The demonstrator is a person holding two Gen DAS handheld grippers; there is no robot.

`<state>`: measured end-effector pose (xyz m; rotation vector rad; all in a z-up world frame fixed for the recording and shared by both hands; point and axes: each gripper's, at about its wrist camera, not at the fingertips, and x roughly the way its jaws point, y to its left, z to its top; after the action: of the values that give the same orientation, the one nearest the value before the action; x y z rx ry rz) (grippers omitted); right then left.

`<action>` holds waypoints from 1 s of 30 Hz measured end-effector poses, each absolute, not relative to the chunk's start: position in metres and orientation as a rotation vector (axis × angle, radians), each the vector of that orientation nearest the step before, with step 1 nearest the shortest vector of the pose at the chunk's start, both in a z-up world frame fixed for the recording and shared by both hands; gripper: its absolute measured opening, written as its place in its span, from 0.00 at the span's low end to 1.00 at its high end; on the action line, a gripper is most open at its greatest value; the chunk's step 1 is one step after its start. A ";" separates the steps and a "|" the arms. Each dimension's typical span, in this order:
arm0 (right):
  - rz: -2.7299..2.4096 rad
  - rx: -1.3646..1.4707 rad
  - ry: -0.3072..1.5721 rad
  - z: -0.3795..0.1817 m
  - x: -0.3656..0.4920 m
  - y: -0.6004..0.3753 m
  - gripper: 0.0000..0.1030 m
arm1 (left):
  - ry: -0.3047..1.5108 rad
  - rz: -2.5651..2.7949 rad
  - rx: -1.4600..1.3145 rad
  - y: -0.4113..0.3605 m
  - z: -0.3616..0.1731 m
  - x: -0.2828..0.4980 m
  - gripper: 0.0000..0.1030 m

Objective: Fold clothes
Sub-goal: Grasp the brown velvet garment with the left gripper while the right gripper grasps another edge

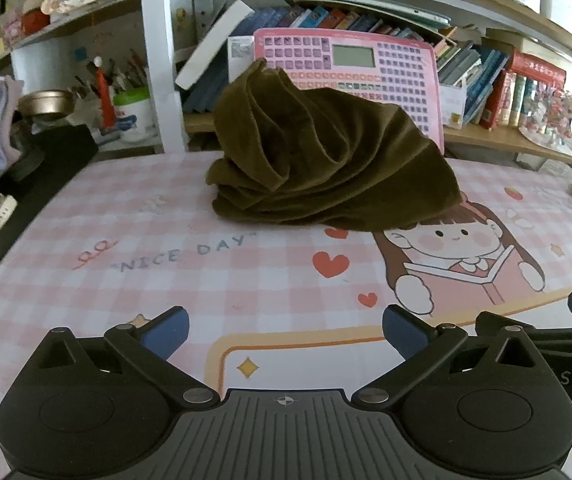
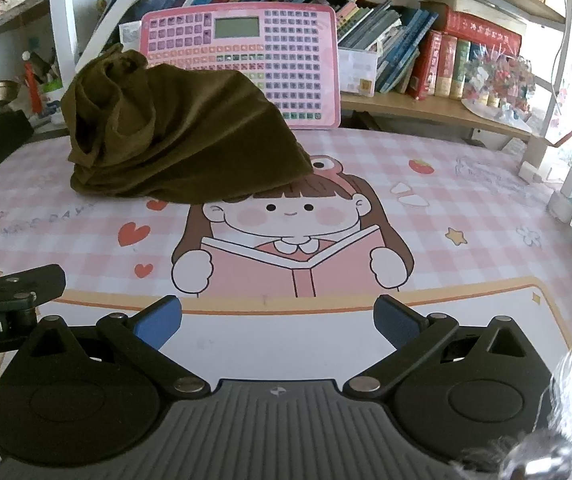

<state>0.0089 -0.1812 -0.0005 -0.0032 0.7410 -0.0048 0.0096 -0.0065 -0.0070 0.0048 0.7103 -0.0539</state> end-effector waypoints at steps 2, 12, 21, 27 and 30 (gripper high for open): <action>-0.008 0.001 0.745 -0.001 0.010 -0.182 1.00 | 0.712 -0.067 -0.003 -0.007 -0.008 0.012 1.00; 0.014 0.142 0.710 0.010 0.023 -0.203 0.99 | 0.640 -0.068 -0.003 0.003 0.004 0.059 1.00; 0.019 0.281 0.752 0.015 0.023 -0.225 0.98 | 0.586 -0.009 -0.005 0.006 0.004 0.154 1.00; 0.008 0.376 0.768 0.018 0.006 -0.251 0.98 | 0.623 0.035 0.015 -0.002 -0.010 0.202 1.00; 0.010 0.439 0.772 0.018 0.000 -0.267 0.98 | 0.692 -0.005 -0.092 0.005 -0.014 0.208 0.62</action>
<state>0.0002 -0.2675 0.0185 0.4393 0.7720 0.0102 0.2083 0.0046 -0.0139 -0.0918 0.6917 -0.0051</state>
